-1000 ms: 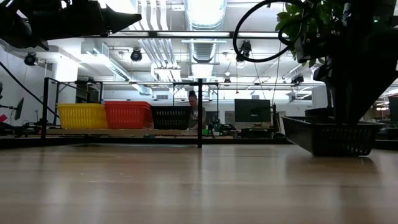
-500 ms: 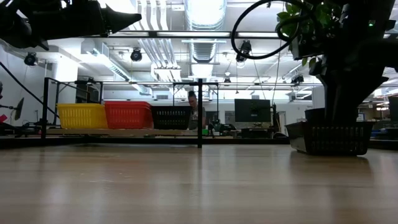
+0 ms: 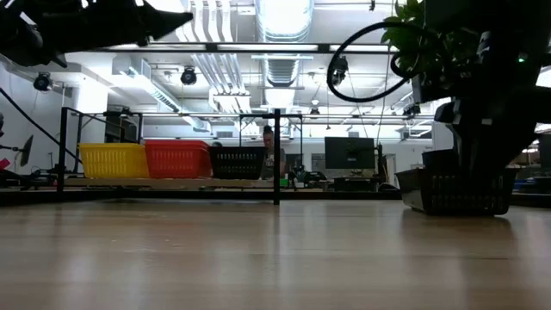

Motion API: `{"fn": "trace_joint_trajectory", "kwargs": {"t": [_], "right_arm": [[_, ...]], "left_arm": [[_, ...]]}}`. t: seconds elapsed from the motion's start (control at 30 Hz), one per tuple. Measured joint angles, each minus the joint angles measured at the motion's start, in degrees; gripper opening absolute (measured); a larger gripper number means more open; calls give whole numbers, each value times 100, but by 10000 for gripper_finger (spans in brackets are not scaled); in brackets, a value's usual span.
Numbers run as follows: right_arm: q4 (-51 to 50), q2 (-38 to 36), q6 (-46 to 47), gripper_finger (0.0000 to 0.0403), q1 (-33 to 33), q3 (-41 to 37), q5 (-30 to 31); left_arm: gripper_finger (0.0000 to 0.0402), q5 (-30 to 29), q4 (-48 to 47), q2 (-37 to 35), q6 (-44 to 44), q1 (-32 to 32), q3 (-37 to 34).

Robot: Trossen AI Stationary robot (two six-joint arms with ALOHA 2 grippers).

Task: Stack baskets on shelf by color
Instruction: Stack the black bin on the black bin on the shelf

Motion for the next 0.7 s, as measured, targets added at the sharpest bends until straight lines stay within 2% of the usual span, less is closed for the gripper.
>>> {"fn": "trace_joint_trajectory", "kwargs": {"t": [0.1,0.17,0.5,0.7], "right_arm": [[23,0,-7,33,0,29,-1],[28,0,-73,17,0,124,-3],[27,0,-675,10,0,1147,20],[5,0,-1101,9,-1,1973,353]], "left_arm": [[0,0,207,-219,1,0,0],[0,-3,293,-420,23,0,0],[0,-13,259,-1426,42,0,-81],[0,-96,259,-2139,37,0,-392]]}}
